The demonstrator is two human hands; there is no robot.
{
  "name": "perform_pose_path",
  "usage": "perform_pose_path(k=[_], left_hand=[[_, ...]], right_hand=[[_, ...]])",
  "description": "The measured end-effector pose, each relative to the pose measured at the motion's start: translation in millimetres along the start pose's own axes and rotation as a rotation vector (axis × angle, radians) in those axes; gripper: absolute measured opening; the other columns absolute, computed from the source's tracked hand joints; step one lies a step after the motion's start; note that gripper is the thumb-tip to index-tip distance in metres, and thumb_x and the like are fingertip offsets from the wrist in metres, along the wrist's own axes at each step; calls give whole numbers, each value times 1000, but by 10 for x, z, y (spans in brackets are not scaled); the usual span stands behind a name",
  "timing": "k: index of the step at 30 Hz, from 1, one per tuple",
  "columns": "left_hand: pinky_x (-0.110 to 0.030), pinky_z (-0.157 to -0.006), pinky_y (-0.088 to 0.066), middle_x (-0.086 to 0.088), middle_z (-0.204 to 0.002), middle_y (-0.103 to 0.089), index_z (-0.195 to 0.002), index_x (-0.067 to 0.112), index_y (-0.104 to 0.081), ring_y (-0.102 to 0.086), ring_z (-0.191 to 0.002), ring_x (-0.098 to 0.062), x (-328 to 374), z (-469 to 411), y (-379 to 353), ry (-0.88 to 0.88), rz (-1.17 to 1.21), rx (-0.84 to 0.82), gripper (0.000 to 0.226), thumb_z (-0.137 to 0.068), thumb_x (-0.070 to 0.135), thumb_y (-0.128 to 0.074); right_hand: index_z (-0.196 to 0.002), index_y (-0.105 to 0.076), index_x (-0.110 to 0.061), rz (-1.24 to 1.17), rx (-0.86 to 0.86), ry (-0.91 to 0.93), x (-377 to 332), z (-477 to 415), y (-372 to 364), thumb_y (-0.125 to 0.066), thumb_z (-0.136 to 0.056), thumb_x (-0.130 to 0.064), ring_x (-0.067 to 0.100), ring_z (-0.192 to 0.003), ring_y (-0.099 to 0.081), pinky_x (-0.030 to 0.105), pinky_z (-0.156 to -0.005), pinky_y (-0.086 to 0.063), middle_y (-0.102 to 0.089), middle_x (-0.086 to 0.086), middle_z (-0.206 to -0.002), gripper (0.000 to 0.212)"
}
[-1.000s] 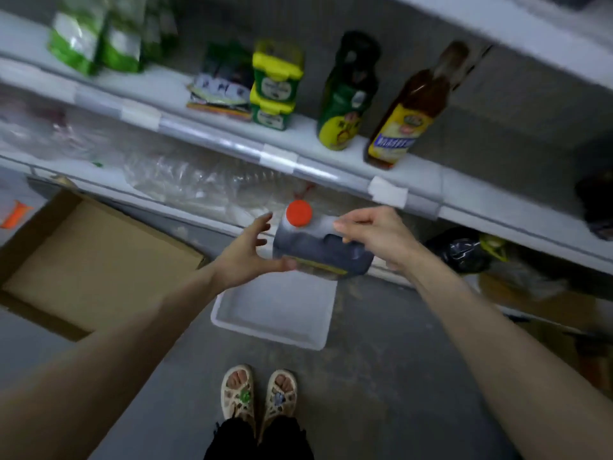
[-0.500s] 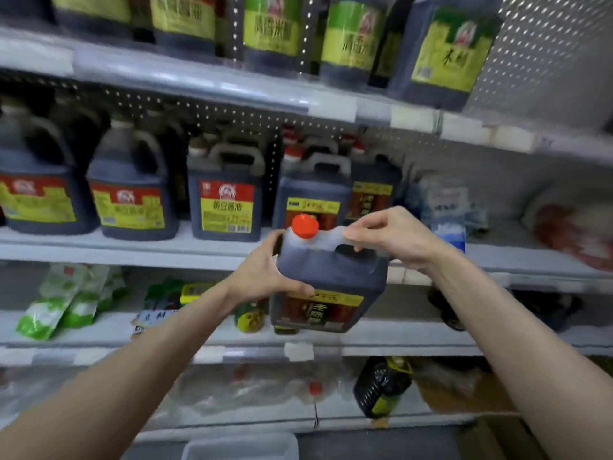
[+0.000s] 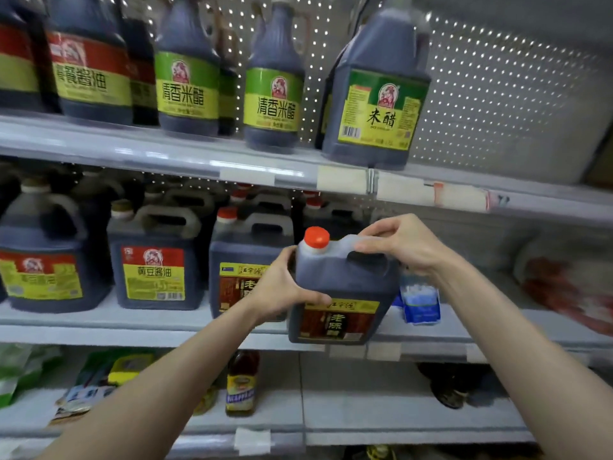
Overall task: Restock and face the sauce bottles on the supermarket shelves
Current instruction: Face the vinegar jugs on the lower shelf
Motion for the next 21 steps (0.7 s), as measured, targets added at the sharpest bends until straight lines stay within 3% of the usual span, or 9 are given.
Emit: perform_pose_path(k=[6,11,16,21], left_hand=[[-25,-86,-52,10,-115,-60,-127,28,-41,-59,-105,-4,-66,-392,-249,21,-30,40,91,-54,14,-93],[-23,-82,-54,4,-117,-61,-131,21,-40,-61,-108,-12,-251,-563,-396,90,20,70,94,-54,6,-91],[-19,-74,-55,2,-115,-63,-139,13,-37,-62,-102,-9,-350,-642,-424,154,33,80,93,-61,4,-87],[-17,-69,-53,-2,-116,-63,-138,12,-38,-63,-99,-9,-410,-718,-421,176,48,63,82,-69,4,-81]], right_hand=[[-84,-75,-13,-54,1,31,346,-341,215,-82,-72,-14,5,-69,-66,11,-59,-49,-74,2,-78,14],[-86,-72,-14,-72,-12,36,612,-593,221,-84,-70,-14,8,-79,-64,14,-69,-50,-71,-1,-86,20],[-95,-72,-8,-107,-41,49,774,-790,170,-82,-73,-13,2,-74,-60,5,-59,-46,-68,-1,-85,25],[-99,-72,-9,-136,6,56,881,-972,107,-84,-71,-17,5,-77,-63,7,-60,-47,-70,1,-90,31]])
Point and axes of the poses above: each hand's wrist, its own z-axis away from the middle knuckle, its own y-axis out of the back of the hand, x = y × z, the point moved 5 cm from there along -z, towards the middle knuckle
